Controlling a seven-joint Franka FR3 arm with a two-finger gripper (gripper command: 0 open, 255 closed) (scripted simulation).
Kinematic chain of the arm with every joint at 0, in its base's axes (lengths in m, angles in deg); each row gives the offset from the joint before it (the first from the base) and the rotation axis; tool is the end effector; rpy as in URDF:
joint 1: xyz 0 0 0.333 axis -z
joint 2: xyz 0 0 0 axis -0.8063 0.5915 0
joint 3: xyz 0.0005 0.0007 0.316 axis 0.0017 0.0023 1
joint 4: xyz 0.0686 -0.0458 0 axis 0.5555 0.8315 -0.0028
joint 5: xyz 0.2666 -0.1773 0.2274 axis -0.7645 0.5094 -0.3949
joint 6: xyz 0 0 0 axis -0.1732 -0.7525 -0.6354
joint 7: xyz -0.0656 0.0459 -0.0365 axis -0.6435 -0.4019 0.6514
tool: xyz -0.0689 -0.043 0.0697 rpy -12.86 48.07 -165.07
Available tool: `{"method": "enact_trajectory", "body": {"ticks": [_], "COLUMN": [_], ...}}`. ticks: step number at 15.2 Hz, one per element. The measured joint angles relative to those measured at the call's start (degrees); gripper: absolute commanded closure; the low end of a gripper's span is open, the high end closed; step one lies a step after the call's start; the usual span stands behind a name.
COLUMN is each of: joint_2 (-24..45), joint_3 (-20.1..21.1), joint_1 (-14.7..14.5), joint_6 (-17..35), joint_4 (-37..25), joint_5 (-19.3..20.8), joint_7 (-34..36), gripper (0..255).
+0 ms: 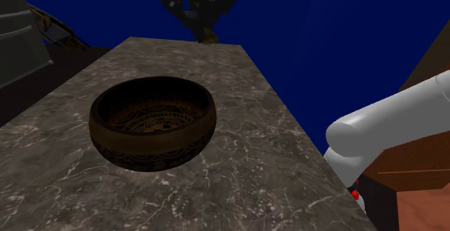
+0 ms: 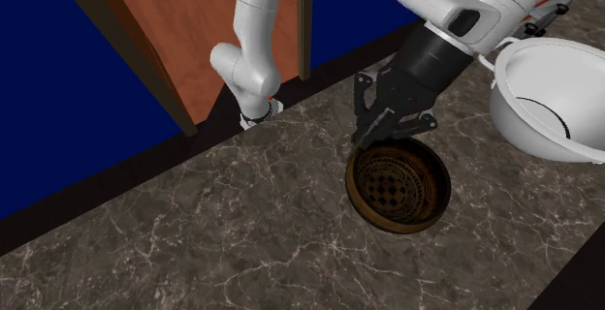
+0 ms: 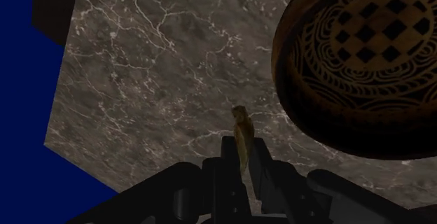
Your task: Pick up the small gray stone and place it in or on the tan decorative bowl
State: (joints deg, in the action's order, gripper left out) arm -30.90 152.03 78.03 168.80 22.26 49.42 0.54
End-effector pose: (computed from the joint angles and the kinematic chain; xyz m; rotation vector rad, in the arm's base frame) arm 0.2521 0.4120 0.7027 2.7023 -0.2156 0.6390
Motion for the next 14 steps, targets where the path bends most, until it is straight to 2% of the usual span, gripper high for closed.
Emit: {"method": "enact_trajectory", "body": {"ticks": [3, 6, 7, 8, 11, 14], "joint_2": [2.6, 0.0, -0.9, -1.3, -1.5, -1.1], "joint_3": [13.3, 25.1, 27.1, 27.8, 27.7, 26.5], "joint_1": [11.4, 25.0, 27.8, 28.7, 27.5, 24.7], "joint_6": [-3.6, -7.5, -8.2, -8.2, -6.1, -3.6], "joint_4": [-9.5, -19.9, -22.1, -22.4, -19.6, -15.6], "joint_5": [0.3, -2.8, -3.9, -4.4, -4.6, -4.2], "joint_7": [3.1, 3.8, 3.7, 3.8, 4.8, 5.9], "gripper": [255, 255, 255, 255, 255, 255]}}
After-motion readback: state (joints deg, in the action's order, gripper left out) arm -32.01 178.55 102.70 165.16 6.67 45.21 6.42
